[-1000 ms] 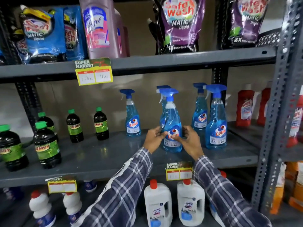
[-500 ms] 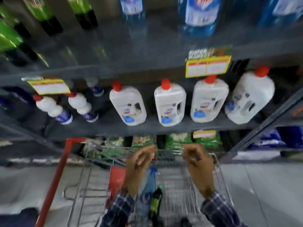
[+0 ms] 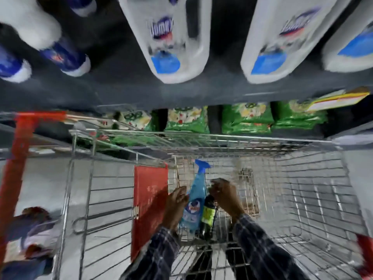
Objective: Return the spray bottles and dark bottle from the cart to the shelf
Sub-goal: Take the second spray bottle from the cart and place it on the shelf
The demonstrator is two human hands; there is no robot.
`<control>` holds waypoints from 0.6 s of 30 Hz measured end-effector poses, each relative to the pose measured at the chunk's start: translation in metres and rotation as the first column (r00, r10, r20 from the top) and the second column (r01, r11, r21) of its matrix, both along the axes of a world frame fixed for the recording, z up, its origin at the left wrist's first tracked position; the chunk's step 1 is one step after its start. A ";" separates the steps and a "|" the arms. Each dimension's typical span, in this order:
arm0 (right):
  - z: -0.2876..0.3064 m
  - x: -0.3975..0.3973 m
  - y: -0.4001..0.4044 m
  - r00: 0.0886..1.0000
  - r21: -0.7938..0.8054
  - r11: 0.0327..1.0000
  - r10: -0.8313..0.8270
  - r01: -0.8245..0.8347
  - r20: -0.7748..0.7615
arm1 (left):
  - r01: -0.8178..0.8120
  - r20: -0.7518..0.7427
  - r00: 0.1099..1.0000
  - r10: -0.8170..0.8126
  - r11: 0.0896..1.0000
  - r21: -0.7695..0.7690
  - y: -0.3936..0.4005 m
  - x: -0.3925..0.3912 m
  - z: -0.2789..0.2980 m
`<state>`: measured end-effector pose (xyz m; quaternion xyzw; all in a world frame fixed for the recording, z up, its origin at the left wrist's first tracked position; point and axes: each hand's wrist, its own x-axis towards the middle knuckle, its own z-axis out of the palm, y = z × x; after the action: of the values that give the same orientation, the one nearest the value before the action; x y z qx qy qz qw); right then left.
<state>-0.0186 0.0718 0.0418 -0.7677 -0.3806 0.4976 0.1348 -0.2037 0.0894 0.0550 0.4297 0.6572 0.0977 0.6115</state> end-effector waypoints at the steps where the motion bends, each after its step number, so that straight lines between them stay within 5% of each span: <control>1: -0.010 -0.002 0.009 1.000 0.005 1.000 0.010 -0.010 0.029 | -0.011 -0.016 1.000 0.011 1.000 0.000 0.003 0.001 -0.015; 7: -0.077 -0.024 0.038 0.996 -0.106 0.994 -0.011 0.021 0.088 | -0.005 -0.097 0.995 0.002 0.999 -0.037 0.010 0.005 -0.087; 11: -0.102 -0.029 0.053 0.995 -0.164 0.983 -0.070 0.080 0.070 | 0.148 -0.127 0.981 -0.149 0.989 -0.016 0.009 0.013 -0.118; 18: -0.094 -0.020 0.049 0.999 -0.131 0.991 -0.013 0.018 0.044 | 0.230 -0.102 0.969 -0.224 0.972 0.044 0.010 0.011 -0.111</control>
<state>-0.0391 0.1213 -0.0518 -0.7885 -0.3438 0.5038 0.0795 -0.1931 0.0998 -0.0556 0.5232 0.6293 0.0245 0.5741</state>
